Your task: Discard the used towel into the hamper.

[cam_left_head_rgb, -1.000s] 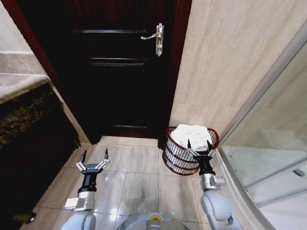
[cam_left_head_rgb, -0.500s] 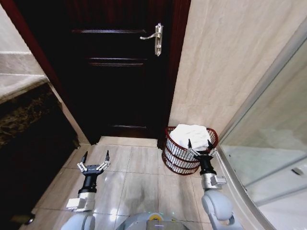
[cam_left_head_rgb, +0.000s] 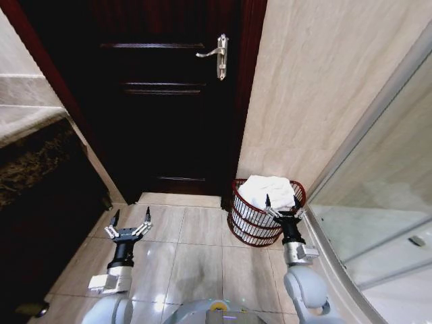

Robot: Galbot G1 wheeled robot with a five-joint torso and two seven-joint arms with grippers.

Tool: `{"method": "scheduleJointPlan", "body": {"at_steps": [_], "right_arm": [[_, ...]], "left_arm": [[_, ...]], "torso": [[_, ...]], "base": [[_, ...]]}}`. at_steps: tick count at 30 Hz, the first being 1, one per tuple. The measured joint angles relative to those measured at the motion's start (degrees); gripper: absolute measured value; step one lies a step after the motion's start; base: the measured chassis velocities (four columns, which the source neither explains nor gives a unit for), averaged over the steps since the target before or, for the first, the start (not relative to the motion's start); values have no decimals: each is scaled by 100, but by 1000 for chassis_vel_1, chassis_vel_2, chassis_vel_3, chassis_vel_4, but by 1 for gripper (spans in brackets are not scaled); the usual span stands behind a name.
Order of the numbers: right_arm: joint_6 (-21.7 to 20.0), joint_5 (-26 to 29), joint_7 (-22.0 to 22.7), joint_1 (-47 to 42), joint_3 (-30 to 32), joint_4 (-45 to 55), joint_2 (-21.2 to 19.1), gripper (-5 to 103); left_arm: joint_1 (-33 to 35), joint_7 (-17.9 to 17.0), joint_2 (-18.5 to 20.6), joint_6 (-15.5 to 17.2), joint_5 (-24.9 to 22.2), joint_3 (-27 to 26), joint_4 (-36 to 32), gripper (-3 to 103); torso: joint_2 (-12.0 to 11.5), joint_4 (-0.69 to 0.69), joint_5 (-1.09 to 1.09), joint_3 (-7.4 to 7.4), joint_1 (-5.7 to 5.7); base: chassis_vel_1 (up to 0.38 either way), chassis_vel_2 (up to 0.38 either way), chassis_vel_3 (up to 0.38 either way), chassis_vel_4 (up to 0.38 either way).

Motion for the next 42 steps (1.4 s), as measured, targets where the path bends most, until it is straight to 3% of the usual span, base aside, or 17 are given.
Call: {"method": "scheduleJointPlan", "body": {"at_steps": [10,13,14,16,18,21,26,34,42], "right_arm": [[-211,119,13,-181,310,239,54,100],[-211,447,-431,-521,807,410,204,100],[-211,447,-431,-521,807,410,204,100],[-195,642,-618,-814,963,607,289,100],[-192,644,-630,-833,962,625,295,100],[-109,536,-658,-1062,805,899,432,100],[-5,441,-676,-1430,667,1210,665,100],[209,254,-707,-1441,533,1247,622,100],[-59,242,-786,-1304,625,1419,608,100]], "left_arm": [[-8,223,56,527,-568,24,-104,100],[-40,345,576,657,-816,90,-36,100],[-40,345,576,657,-816,90,-36,100],[27,416,943,588,-979,109,21,100],[49,416,979,563,-1011,104,25,100],[318,414,1227,240,-1297,-1,-7,100],[296,322,1473,192,-1468,109,0,100],[30,84,1365,288,-1328,173,-17,100],[-107,-73,1309,558,-1262,180,-247,100]], "torso": [[225,2,-1,162,67],[328,0,0,226,107],[328,0,0,226,107],[409,-3,-2,280,132],[420,-2,-2,287,136],[533,3,0,366,170],[631,0,-1,433,202],[794,2,-1,536,262],[994,1,-1,661,336]], "base": [[0,0,0,0],[0,0,0,0],[0,0,0,0],[0,0,0,0],[0,0,0,0],[0,0,0,0],[0,0,0,0],[0,0,0,0],[0,0,0,0]]}}
